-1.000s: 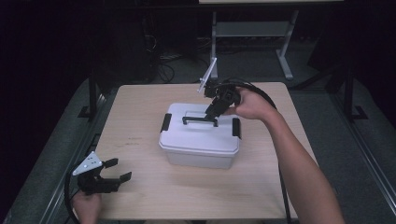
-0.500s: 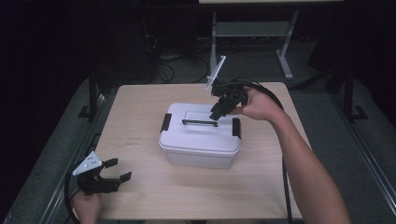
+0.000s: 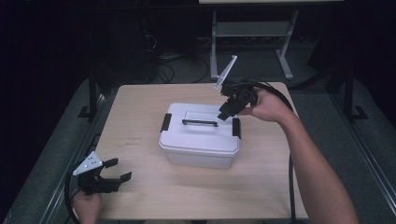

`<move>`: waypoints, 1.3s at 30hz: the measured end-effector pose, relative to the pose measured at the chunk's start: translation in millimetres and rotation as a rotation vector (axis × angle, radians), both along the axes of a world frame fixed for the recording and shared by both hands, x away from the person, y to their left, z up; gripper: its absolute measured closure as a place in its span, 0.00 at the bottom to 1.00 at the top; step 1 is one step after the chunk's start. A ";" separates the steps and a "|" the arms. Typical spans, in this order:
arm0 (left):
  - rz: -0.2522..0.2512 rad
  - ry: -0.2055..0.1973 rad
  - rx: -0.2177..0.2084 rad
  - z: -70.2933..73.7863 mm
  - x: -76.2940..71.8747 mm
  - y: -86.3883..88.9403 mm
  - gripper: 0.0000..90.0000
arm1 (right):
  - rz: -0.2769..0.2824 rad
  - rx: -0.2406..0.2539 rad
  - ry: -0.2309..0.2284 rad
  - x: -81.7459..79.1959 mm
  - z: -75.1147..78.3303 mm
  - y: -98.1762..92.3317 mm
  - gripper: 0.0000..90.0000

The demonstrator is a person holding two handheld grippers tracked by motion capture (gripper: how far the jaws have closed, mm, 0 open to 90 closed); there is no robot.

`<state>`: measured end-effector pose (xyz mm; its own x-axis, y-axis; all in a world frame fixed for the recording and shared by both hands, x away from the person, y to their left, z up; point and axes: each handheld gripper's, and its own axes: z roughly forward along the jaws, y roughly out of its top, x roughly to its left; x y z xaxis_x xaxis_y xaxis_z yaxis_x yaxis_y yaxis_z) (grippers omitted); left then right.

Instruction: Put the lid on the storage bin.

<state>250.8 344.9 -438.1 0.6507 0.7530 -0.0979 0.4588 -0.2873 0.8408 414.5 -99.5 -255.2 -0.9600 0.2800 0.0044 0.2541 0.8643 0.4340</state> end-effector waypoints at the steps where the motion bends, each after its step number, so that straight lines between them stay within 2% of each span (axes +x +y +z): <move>1: 0.000 0.000 0.000 0.0 0.0 0.0 0.17 | -0.005 0.001 -0.002 -0.4 0.6 -2.0 0.72; 18: 0.000 0.002 0.002 -0.3 0.1 -1.0 0.17 | -0.046 0.001 -0.029 -7.6 7.8 -26.8 0.71; 39: -0.003 0.004 0.007 -0.8 0.3 -2.9 0.17 | -0.112 0.001 -0.026 -18.7 0.1 -66.4 0.69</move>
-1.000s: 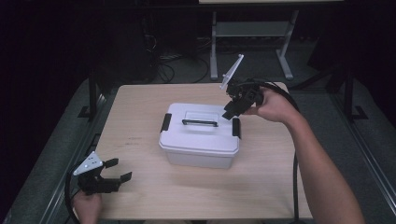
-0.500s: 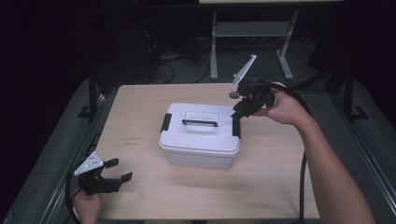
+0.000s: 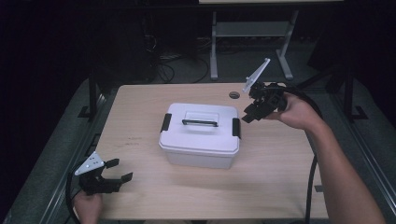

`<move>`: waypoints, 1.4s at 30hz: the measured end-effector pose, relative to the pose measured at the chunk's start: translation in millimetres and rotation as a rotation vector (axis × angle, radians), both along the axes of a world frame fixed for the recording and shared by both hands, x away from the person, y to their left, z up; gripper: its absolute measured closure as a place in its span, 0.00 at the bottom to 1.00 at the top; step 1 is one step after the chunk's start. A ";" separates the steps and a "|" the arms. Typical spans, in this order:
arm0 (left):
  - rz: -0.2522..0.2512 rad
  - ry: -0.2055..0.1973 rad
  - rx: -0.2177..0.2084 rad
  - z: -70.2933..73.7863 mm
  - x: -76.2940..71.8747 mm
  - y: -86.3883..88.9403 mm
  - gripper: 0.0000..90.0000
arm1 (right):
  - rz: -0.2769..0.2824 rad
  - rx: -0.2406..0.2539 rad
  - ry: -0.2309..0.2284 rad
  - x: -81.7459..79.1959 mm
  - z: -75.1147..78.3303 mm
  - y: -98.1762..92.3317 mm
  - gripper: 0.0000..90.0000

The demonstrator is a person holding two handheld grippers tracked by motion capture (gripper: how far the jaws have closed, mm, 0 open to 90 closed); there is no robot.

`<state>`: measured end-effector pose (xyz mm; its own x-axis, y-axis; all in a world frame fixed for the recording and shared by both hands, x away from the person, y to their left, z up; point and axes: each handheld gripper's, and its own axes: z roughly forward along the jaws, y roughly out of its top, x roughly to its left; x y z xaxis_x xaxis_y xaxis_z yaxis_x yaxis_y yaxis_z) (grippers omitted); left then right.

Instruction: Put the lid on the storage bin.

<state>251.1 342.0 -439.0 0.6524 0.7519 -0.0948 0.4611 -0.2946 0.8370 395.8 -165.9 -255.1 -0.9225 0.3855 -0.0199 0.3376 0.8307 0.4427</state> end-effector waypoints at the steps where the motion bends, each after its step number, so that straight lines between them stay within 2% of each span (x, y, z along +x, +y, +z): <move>1: 0.000 0.001 0.000 0.0 0.2 0.0 0.17 | -0.004 0.001 0.002 -0.7 0.3 -1.9 0.69; 23: -0.011 0.004 0.015 -0.2 1.6 -2.4 0.17 | -0.053 0.011 -0.002 -9.8 -3.0 -32.1 0.69; 42: -0.014 0.004 0.016 -0.3 2.1 -3.9 0.17 | -0.086 0.014 0.020 -18.4 -21.9 -55.4 0.68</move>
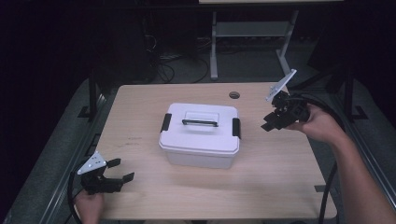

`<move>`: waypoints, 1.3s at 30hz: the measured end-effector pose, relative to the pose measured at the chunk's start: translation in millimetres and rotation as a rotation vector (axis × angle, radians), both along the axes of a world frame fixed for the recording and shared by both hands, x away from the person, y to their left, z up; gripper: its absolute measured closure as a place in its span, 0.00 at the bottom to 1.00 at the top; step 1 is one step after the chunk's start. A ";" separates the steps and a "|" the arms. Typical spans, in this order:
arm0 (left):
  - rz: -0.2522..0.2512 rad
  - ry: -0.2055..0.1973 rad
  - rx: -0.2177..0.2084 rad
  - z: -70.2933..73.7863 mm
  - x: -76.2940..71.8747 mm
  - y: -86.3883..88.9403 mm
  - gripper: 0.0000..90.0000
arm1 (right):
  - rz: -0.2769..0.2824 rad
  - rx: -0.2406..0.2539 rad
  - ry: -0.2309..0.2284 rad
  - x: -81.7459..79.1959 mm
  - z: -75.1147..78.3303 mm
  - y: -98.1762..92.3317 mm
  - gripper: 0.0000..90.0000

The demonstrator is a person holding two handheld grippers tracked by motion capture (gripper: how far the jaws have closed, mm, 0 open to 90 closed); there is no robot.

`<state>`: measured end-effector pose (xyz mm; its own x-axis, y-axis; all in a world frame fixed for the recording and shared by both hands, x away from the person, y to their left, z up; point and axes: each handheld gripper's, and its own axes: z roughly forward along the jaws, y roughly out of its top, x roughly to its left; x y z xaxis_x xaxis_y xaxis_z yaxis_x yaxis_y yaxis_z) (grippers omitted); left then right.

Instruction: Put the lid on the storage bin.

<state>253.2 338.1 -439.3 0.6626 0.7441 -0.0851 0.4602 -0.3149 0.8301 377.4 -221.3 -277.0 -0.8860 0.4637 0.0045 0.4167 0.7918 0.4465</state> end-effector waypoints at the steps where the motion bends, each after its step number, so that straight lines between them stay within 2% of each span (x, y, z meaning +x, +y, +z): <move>1: -0.001 0.001 -0.001 -0.1 0.2 -0.1 0.17 | -0.002 0.001 0.002 -0.4 -1.3 -0.9 0.68; 39: -0.003 0.004 0.000 -0.4 0.3 -1.5 0.17 | -0.054 0.029 0.075 -14.3 -54.8 -25.9 0.63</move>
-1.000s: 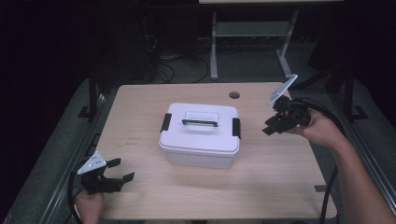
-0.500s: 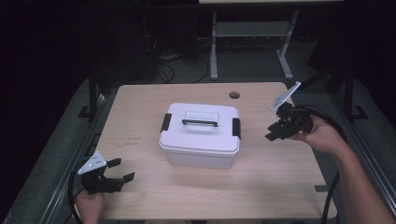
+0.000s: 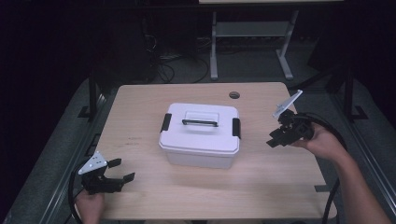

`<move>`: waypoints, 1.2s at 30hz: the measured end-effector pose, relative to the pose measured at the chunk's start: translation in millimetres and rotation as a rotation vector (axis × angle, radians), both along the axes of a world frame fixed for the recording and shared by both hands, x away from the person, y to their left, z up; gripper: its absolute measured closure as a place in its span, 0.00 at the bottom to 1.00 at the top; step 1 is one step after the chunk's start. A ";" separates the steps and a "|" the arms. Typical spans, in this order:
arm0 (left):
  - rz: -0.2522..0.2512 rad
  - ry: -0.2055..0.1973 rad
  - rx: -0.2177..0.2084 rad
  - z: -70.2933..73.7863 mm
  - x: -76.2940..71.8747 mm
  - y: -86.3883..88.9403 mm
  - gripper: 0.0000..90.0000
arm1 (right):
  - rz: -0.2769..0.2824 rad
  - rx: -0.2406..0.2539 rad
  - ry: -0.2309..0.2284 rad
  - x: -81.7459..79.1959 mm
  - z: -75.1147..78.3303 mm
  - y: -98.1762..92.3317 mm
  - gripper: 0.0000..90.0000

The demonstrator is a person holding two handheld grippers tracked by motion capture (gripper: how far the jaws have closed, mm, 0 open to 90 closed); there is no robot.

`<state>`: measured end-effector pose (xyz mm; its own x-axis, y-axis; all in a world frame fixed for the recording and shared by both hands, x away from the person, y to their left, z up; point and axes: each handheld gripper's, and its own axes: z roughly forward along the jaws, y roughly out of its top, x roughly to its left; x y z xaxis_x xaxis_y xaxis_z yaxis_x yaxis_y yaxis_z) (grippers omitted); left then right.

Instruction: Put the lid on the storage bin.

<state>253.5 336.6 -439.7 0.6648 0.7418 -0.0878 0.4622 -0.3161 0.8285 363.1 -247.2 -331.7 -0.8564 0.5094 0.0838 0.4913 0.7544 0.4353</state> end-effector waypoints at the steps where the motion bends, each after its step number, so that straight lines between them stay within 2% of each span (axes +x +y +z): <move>1: 0.000 0.000 0.000 0.0 0.0 0.1 0.17 | -0.001 -0.002 0.000 -0.4 -1.3 -0.4 0.63; 18: 0.002 -0.001 0.003 -0.3 -0.4 0.4 0.17 | -0.015 0.020 0.023 -7.1 -21.1 -5.7 0.60; 36: 0.000 -0.001 0.002 -0.4 -0.8 -0.7 0.17 | -0.050 0.041 0.028 -17.6 -39.2 -15.9 0.53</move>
